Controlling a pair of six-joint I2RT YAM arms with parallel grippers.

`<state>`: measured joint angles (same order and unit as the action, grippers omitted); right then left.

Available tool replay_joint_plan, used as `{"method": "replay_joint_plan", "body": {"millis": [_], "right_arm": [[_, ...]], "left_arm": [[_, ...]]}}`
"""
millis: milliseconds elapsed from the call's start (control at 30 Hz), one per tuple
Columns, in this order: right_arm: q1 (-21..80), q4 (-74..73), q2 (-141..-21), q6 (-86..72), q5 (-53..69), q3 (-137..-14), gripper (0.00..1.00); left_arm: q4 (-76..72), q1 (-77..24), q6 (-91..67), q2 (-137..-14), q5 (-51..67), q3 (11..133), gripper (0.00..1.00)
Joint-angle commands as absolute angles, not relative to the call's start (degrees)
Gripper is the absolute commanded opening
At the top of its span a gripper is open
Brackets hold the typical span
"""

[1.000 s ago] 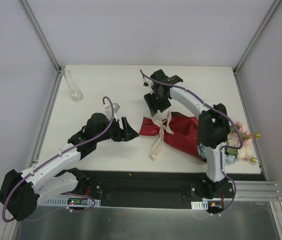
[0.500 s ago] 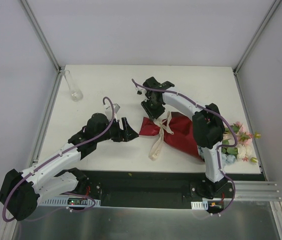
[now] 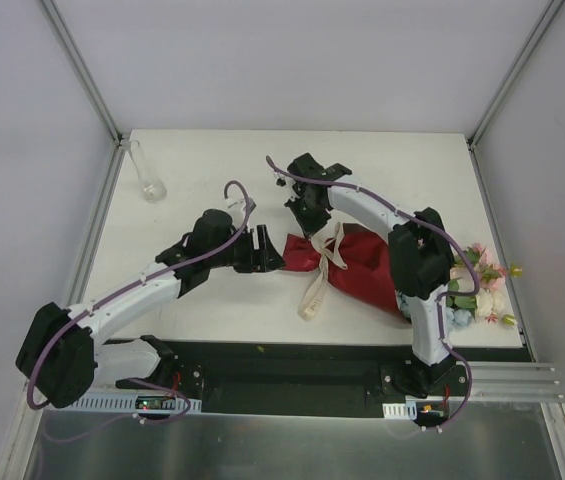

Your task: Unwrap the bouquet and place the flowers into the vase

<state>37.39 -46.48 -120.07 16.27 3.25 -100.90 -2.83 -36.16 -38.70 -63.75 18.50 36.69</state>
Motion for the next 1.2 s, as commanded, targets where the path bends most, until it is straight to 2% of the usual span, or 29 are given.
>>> {"method": "replay_joint_plan", "body": {"millis": [0, 67, 233, 433, 633, 833, 967, 1167], "right_arm": [[37.7, -43.4, -112.2, 12.1, 3.6, -98.4, 0.01], [37.7, -41.7, -109.6, 10.1, 3.5, -96.7, 0.01], [37.7, -37.0, -104.8, 6.5, 3.2, -91.2, 0.01], [37.8, -32.7, -100.1, 1.7, 5.5, -86.8, 0.01], [37.8, -31.1, -97.0, 0.2, 8.2, -83.9, 0.01], [37.8, -30.4, -94.4, -1.6, 7.6, -81.4, 0.01], [37.9, -28.7, -93.3, -3.3, 9.0, -79.5, 0.01], [37.9, -27.2, -90.5, -4.7, 8.5, -77.7, 0.01]], "left_arm": [[-3.4, -34.8, -35.1, -70.9, 23.1, 47.0, 0.56], [-3.3, -34.4, -35.4, -74.6, 23.4, 49.8, 0.54], [-8.1, -34.3, -38.1, -83.1, 25.2, 52.6, 0.38], [-16.9, -33.4, -42.0, -92.9, 28.1, 52.9, 0.28], [-20.7, -31.2, -43.9, -96.2, 31.6, 54.0, 0.25], [-20.7, -31.2, -43.1, -90.4, 28.0, 49.7, 0.33], [-20.7, -31.1, -43.8, -92.8, 29.3, 51.7, 0.34], [-25.6, -31.2, -46.6, -98.7, 30.5, 50.8, 0.23]]}}
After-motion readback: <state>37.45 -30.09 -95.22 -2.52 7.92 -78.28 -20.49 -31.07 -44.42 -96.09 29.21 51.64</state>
